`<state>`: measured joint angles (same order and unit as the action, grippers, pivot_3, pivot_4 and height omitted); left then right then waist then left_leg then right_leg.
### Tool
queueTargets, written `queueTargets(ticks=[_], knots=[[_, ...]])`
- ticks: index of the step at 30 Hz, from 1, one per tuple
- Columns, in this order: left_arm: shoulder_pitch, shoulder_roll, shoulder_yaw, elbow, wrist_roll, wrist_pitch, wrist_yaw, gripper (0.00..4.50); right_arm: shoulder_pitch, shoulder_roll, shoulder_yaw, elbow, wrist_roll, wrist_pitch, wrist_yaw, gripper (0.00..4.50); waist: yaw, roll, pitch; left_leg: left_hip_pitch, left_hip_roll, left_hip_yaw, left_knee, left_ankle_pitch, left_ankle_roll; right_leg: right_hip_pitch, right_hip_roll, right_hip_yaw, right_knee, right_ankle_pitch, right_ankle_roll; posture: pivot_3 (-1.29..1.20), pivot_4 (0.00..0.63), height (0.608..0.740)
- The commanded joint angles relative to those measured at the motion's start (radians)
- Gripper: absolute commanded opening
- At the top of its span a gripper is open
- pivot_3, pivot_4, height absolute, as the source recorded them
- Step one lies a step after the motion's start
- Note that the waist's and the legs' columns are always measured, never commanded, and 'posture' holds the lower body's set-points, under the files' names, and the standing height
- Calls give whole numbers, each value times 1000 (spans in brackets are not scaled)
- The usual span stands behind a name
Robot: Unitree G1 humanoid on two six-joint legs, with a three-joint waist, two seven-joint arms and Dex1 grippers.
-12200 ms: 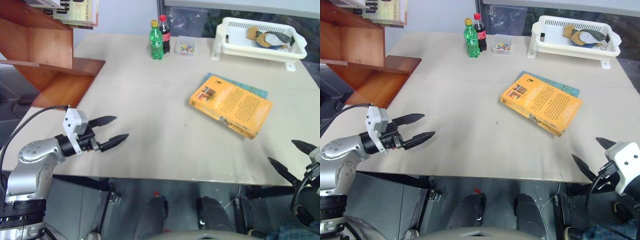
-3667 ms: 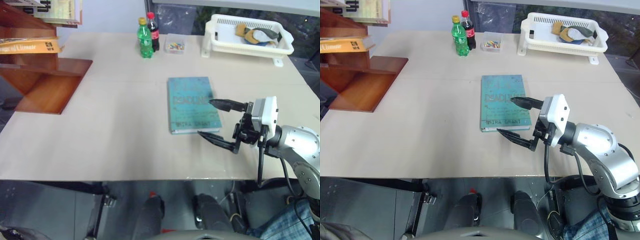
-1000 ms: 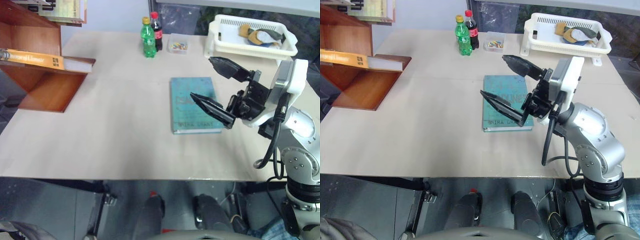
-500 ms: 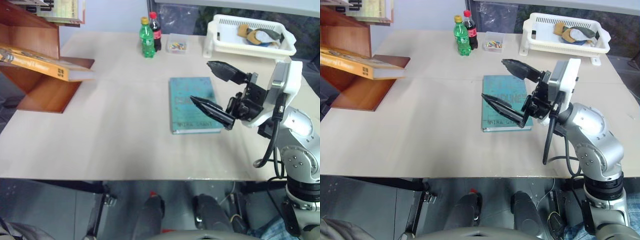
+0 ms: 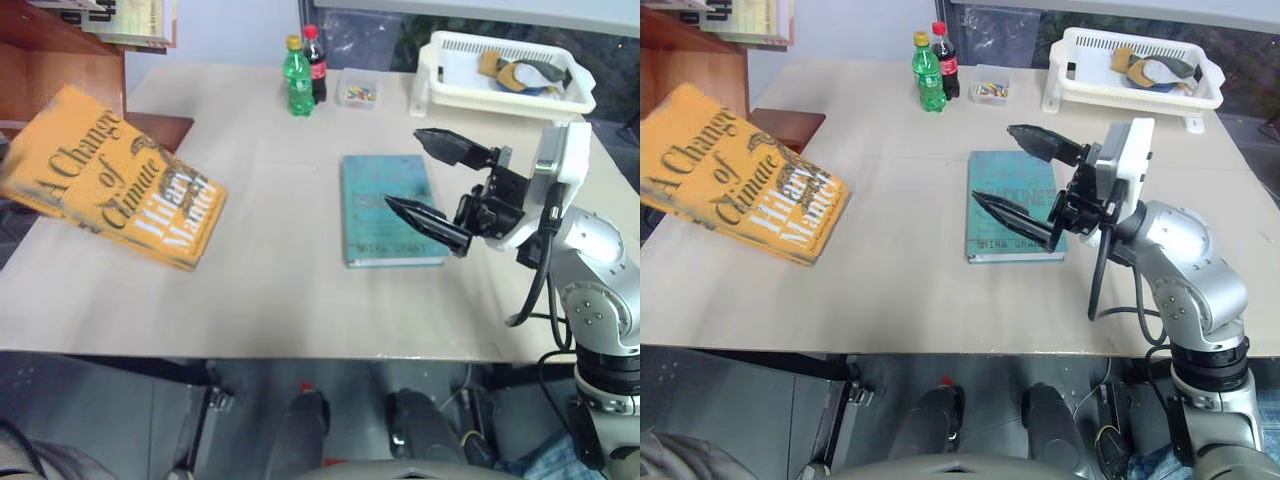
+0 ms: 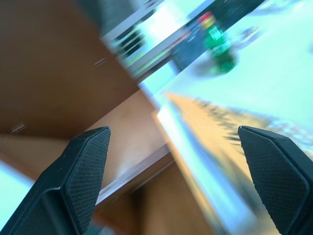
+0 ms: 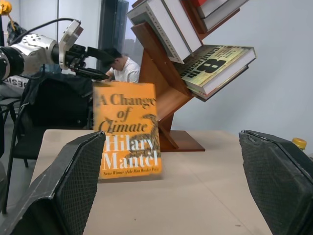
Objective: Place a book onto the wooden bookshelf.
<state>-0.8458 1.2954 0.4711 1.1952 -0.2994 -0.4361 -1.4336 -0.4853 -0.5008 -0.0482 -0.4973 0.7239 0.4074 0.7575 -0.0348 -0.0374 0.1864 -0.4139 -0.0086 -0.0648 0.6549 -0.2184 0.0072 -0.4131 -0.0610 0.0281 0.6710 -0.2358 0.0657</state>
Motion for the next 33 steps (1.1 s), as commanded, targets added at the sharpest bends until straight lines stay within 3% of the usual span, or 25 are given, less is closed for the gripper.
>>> queueTargets(ticks=[1,12,20,25,29,33], knots=[[39,-26,6,-98,-42,111,5,4473,-10,-9,-30,-36,7,-18,-2,4500,-4,0,0,0,0,0,0,0,0,0,0,0,0,0,0,0,150,740],[133,-84,65,-257,-154,397,53,4473,35,-13,-36,-77,8,-18,-30,4500,-6,0,0,0,0,0,0,0,0,-1,0,1,2,0,0,0,150,740],[254,-27,281,-340,-321,708,93,4473,28,-8,-25,-63,12,-21,-12,4500,-8,1,0,0,2,0,0,0,0,-1,0,1,2,0,0,0,150,740],[505,-10,513,-366,-376,893,123,4473,14,-8,-20,-44,15,-21,9,4500,-10,2,1,1,4,1,-1,0,0,-2,0,2,1,0,0,0,150,740],[749,-125,604,-520,-385,965,158,4473,9,-20,-20,-35,7,-21,29,4500,-5,4,0,2,4,2,-2,0,0,-1,-1,2,1,0,-1,0,150,740],[818,-315,561,-753,-440,1038,279,4473,10,-33,-26,-36,3,-21,42,4500,13,3,-1,1,4,1,-2,0,0,0,-4,1,-1,-1,-1,0,150,740]])
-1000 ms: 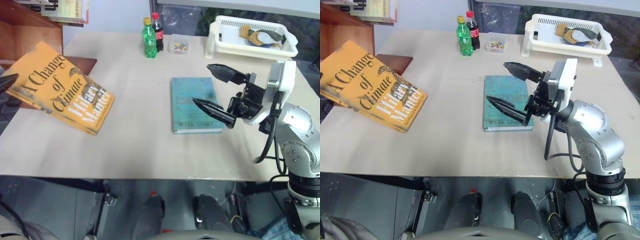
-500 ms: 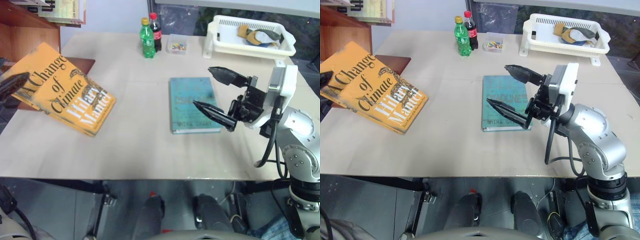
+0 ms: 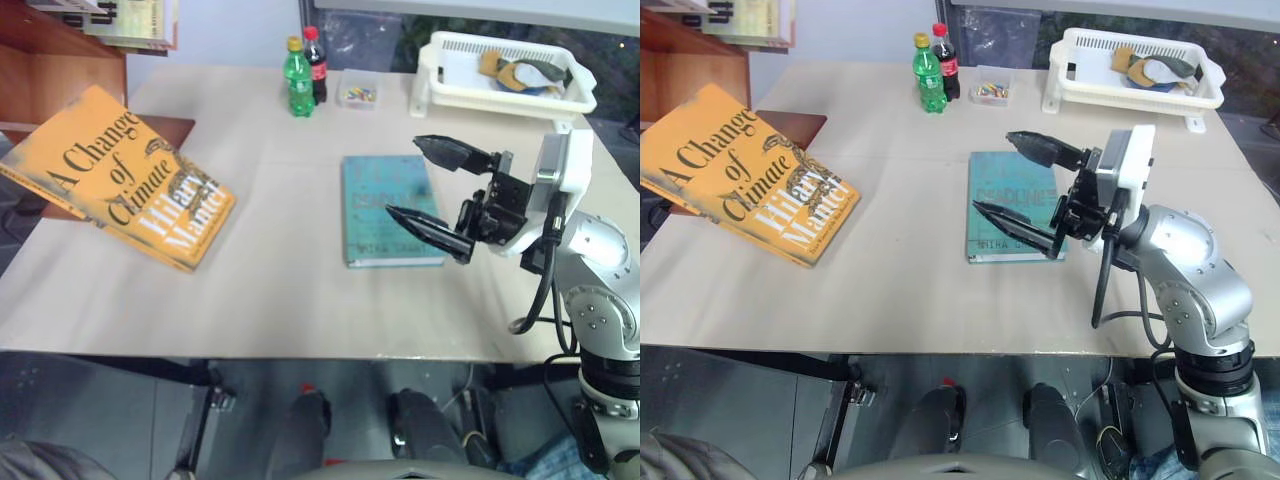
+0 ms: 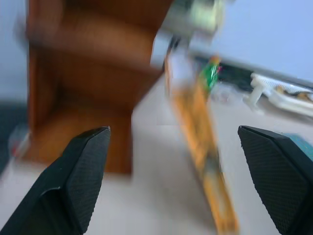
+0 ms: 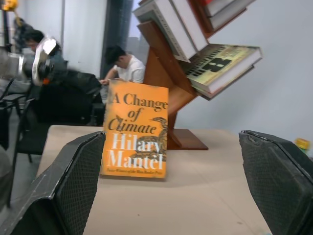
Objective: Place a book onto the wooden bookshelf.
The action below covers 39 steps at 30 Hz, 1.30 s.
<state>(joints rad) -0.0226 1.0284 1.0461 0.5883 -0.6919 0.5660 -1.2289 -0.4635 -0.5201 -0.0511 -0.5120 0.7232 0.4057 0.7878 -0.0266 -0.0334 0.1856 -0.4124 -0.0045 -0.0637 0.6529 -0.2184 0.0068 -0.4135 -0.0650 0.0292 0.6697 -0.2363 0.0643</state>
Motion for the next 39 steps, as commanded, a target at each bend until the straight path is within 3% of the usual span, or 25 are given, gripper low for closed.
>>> queueTargets(ticks=[1,5,8,19,21,26,39], knots=[[-29,-101,-46,-188,-51,42,129,4473,-13,-16,-24,-20,3,-19,14,4500,12,-2,-1,0,0,-1,0,0,0,0,0,0,0,0,0,0,150,740],[-93,-273,-156,-321,-79,93,281,4473,-13,-29,-28,-28,0,-15,11,4500,27,-5,-5,0,0,-3,0,1,-1,2,-2,-3,-3,2,-1,0,150,740],[-144,-337,-207,-339,-95,102,343,4473,-10,-39,-36,-41,3,-8,2,4500,22,-6,-6,-1,0,-2,1,1,-2,2,-2,-1,-3,3,-2,0,150,740],[-355,-348,-292,-182,-104,82,398,4473,25,-68,-63,-85,10,3,-40,4500,11,-4,-6,-1,0,2,-2,1,-2,1,2,-1,-5,2,-2,0,150,740],[-361,-349,-291,-180,-116,88,396,3970,33,-71,-67,-92,11,3,-46,4500,11,-4,-6,-1,-1,2,-2,1,-2,1,2,-2,-6,2,-2,0,150,740],[-347,-336,-279,-206,-141,93,390,1684,46,-76,-73,-101,14,4,-56,4500,11,-4,-6,-2,0,2,-2,1,-2,2,2,-2,-6,2,-2,0,150,740],[-291,-258,-268,-480,-258,158,384,1684,39,-61,-52,-84,22,2,-52,4500,16,-3,-5,-2,1,1,-2,1,-2,2,0,-2,-7,2,-2,0,150,740]])
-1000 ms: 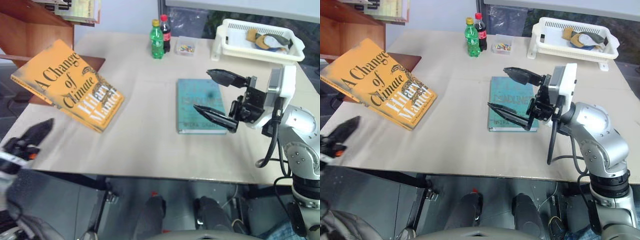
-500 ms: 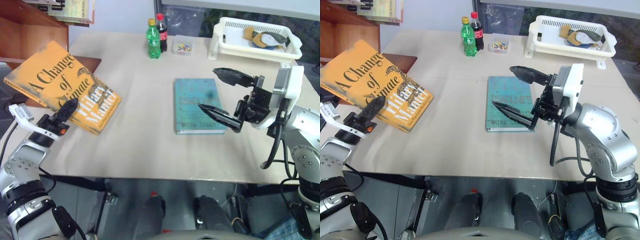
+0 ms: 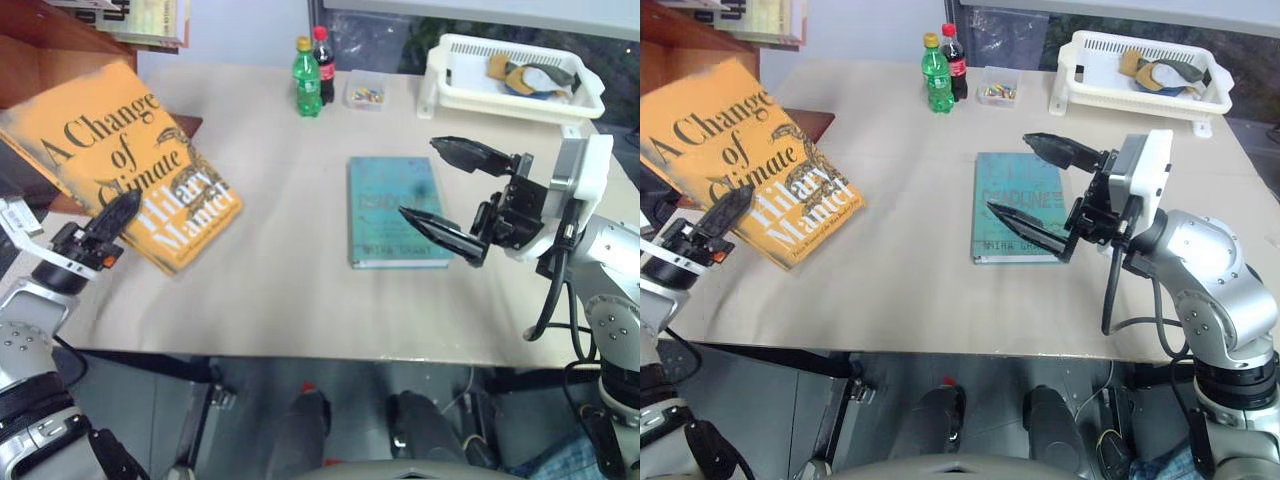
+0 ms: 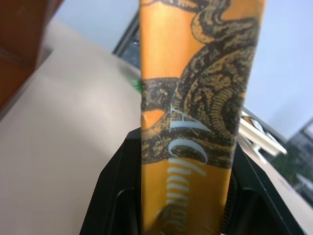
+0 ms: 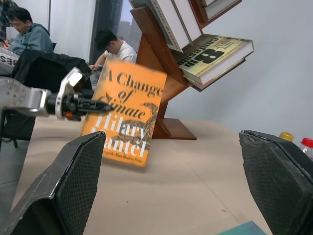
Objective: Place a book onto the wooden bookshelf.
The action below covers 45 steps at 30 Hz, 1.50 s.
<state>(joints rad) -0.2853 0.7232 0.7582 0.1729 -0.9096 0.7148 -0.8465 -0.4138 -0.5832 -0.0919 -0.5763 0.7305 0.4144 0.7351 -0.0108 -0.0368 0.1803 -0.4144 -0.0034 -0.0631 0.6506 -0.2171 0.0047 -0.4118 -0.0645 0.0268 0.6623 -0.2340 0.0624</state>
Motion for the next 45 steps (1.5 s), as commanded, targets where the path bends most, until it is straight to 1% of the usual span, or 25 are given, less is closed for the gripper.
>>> queueTargets(ticks=[1,2,3,9,12,14,16,19,21,23,26,31,34,37,41,45], knots=[[-36,54,16,-61,-43,13,9,1684,-13,4,-8,-17,14,-7,2,4500,0,1,0,0,0,0,0,0,0,0,0,0,0,0,0,0,150,740],[-40,59,12,-60,-42,10,7,1202,-16,6,-5,-14,13,-8,2,4500,-1,1,0,0,0,0,0,0,0,0,0,0,0,0,0,0,150,740],[-42,62,8,-61,-43,10,6,1039,-18,8,-2,-12,11,-8,2,4500,-2,1,0,0,0,1,0,0,0,0,0,0,0,0,0,0,150,740],[-76,85,-5,-118,-52,-8,4,1030,-13,7,-5,-22,18,0,-1,4500,-4,1,1,0,0,1,-1,0,0,0,1,0,0,0,0,0,150,740],[-118,125,-45,-121,10,-97,-53,1030,-11,8,-5,-21,19,0,0,4500,-3,1,1,0,0,1,-1,0,0,0,1,0,0,0,0,0,150,740],[-168,170,-115,-111,128,-247,-100,1030,-13,11,-2,-20,21,2,1,4500,0,1,1,0,-1,1,-1,0,0,0,1,0,-1,0,0,0,150,740],[-262,214,-200,-59,269,-426,-114,1030,-17,17,2,-15,22,1,5,4500,3,1,1,0,-2,1,-1,0,0,0,1,-1,-1,0,0,0,150,740],[-377,278,-298,47,448,-675,-139,1030,-23,23,7,-8,20,-1,10,4500,0,2,1,-1,-4,2,-1,0,0,0,2,0,-2,0,0,0,150,740],[-471,344,-376,136,585,-860,-150,1030,-27,29,9,-2,22,-3,13,4500,-5,2,1,0,-4,3,-2,0,0,0,2,1,-2,0,0,0,150,740],[-565,412,-457,216,686,-1000,-190,1030,-30,33,12,1,22,-4,16,4500,-8,3,2,0,-3,4,-3,0,0,-1,3,1,-3,0,0,0,150,740],[-694,503,-562,351,799,-1152,-259,1030,-34,44,17,4,21,-4,17,4500,-8,5,3,-2,-3,3,-4,0,0,-2,4,0,-3,0,0,0,150,740],[-872,604,-681,652,929,-1361,-352,1030,-45,70,32,6,15,-13,15,4500,-11,6,4,-2,-3,4,-4,0,0,-2,4,1,-2,-1,1,0,150,740],[-962,637,-740,831,1029,-1424,-313,1030,-54,86,44,5,9,-15,12,4500,-11,6,5,-2,-2,4,-4,0,0,-2,5,0,-2,-1,1,0,150,740],[-1007,657,-797,956,1128,-1458,-247,1030,-56,95,50,8,1,-17,11,4500,-10,5,5,-2,-2,3,-3,0,0,-2,5,0,-2,-1,2,0,150,740],[-1040,656,-843,1048,1213,-1452,-172,1030,-46,98,48,2,-6,-20,6,4500,-5,5,5,-2,-2,3,-3,0,0,-2,5,0,-2,-2,4,0,150,740],[-1095,660,-927,1102,1350,-1416,-44,1030,-33,96,42,-9,-8,-20,-1,4500,-6,2,6,-2,-2,3,-2,0,0,-2,5,-1,-1,-2,4,0,150,740]])
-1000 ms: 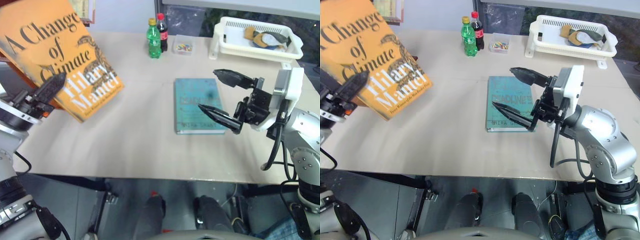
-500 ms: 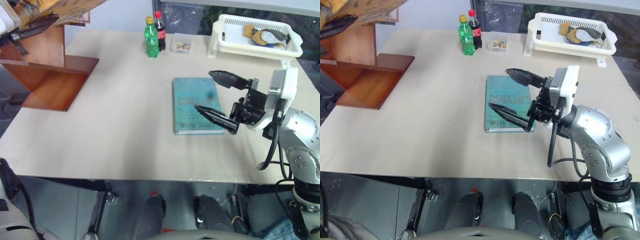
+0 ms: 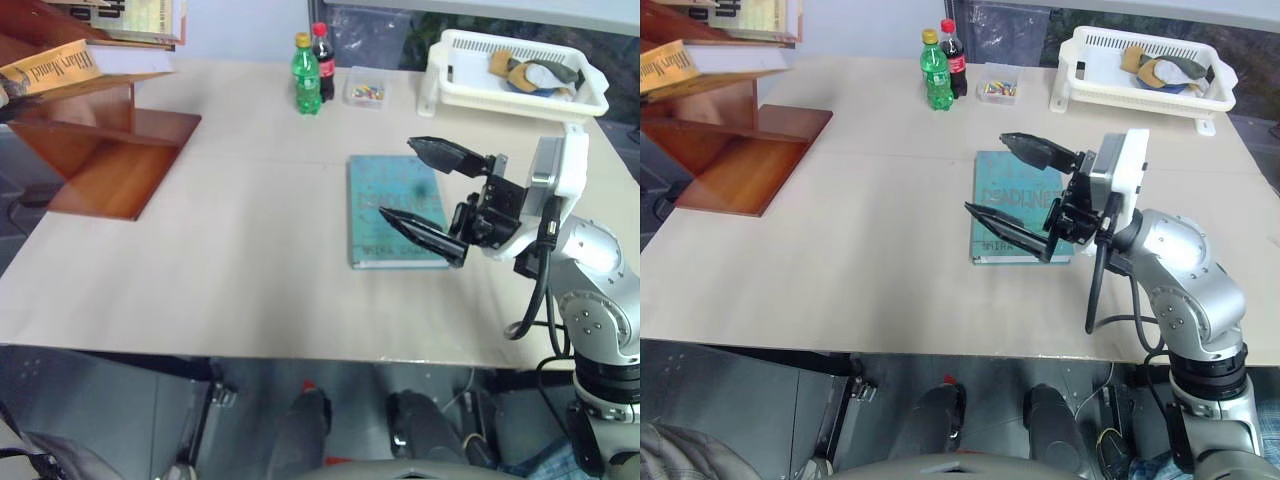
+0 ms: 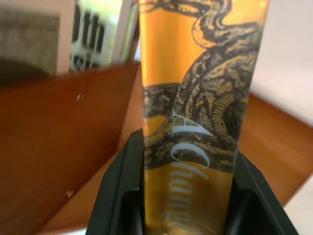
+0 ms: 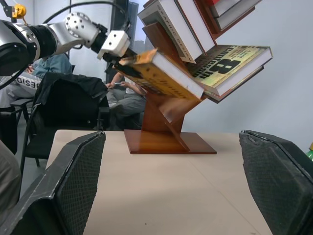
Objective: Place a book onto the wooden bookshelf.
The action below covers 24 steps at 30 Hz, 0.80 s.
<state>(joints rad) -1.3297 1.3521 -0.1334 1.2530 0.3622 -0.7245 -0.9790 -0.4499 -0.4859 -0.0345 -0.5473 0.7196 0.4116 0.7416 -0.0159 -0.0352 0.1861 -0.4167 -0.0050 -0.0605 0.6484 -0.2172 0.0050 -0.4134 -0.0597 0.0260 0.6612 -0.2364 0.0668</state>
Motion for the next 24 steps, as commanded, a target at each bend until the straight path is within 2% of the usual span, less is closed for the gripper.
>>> queueTargets(ticks=[1,8,14,19,24], knots=[[-72,27,-60,34,117,42,127,1030,6,-2,-17,-40,4,-18,-10,4500,-1,0,0,0,0,0,0,0,0,0,0,0,0,0,0,0,150,740],[-169,-20,-155,82,256,91,253,1030,21,-2,-22,-51,-1,-21,-22,4500,-3,-1,1,0,0,0,0,0,0,0,0,0,0,0,0,0,150,740],[-185,-63,-202,97,319,73,325,1030,32,-2,-22,-63,-4,-22,-36,4500,-2,-1,1,0,0,0,0,0,0,0,0,0,1,0,0,0,150,740],[-185,-93,-229,94,349,-41,400,1030,38,-6,-25,-68,-2,-18,-44,4500,2,-2,1,0,0,0,0,0,0,0,0,0,1,2,-3,0,150,740],[-196,-111,-219,98,338,-101,399,1030,44,-14,-33,-72,3,-14,-45,4500,-1,-3,3,0,0,0,1,0,0,0,-1,0,1,2,-3,0,150,740]])
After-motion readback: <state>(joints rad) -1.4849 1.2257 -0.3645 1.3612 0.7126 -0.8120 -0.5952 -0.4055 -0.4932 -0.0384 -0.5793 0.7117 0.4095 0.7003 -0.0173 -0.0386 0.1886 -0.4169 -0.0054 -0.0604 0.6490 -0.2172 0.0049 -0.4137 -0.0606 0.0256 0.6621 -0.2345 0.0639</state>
